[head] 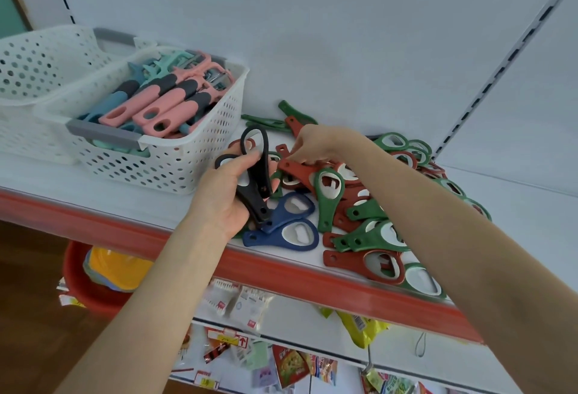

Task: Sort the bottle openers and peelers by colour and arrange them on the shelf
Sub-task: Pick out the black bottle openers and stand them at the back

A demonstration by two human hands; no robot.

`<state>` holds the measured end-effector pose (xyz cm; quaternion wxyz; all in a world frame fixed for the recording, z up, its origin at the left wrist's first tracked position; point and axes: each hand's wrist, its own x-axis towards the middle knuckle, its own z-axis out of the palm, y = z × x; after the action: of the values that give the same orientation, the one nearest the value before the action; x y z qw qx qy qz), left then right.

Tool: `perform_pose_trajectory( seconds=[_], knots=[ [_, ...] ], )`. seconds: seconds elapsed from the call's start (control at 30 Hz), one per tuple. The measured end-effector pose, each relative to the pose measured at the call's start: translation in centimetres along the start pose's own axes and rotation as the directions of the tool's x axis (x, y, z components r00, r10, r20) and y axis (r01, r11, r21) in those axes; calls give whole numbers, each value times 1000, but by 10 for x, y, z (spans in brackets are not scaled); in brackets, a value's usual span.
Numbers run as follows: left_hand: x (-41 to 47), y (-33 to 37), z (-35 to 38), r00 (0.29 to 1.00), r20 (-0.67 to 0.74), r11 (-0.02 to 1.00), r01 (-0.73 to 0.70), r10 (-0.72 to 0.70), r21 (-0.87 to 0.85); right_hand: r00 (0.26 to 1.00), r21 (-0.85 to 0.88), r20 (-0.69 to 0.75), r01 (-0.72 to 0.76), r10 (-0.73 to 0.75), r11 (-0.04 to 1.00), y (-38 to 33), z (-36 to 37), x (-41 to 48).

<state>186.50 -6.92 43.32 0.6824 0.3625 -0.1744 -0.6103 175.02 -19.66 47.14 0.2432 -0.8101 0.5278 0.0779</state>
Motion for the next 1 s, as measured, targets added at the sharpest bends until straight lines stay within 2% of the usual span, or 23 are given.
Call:
perform_pose_trajectory(
  seconds=[0.13,0.23,0.33,0.43,0.53,0.67,0.73,0.87,1.0],
  knots=[
    [-1,0,2,1000,20,1000,10,-10,6,1000,159,0,-7,7,987,6,1,-5],
    [0,0,2,999,43,1000,26,-26,4,998,357,-70,17,9,934,12,-1,-10],
    [0,-1,4,997,57,998,60,-61,19,980,618,-191,77,54,783,16,-6,-15],
    [2,-3,7,991,84,995,100,-101,19,916,751,-375,210,142,626,21,-12,-22],
    [1,-4,12,981,123,988,152,-151,0,825,742,-527,331,202,583,28,-16,-35],
    [2,-9,23,967,127,975,222,-220,0,636,597,-744,492,206,634,32,-10,-65],
    [4,-13,32,965,127,973,228,-229,17,589,535,-790,525,172,662,28,3,-83],
    [7,-25,54,954,182,971,233,-240,58,624,440,-780,496,45,749,22,42,-113],
    [8,-37,71,946,197,966,251,-258,63,680,378,-729,491,-75,785,28,60,-134]
  ],
)
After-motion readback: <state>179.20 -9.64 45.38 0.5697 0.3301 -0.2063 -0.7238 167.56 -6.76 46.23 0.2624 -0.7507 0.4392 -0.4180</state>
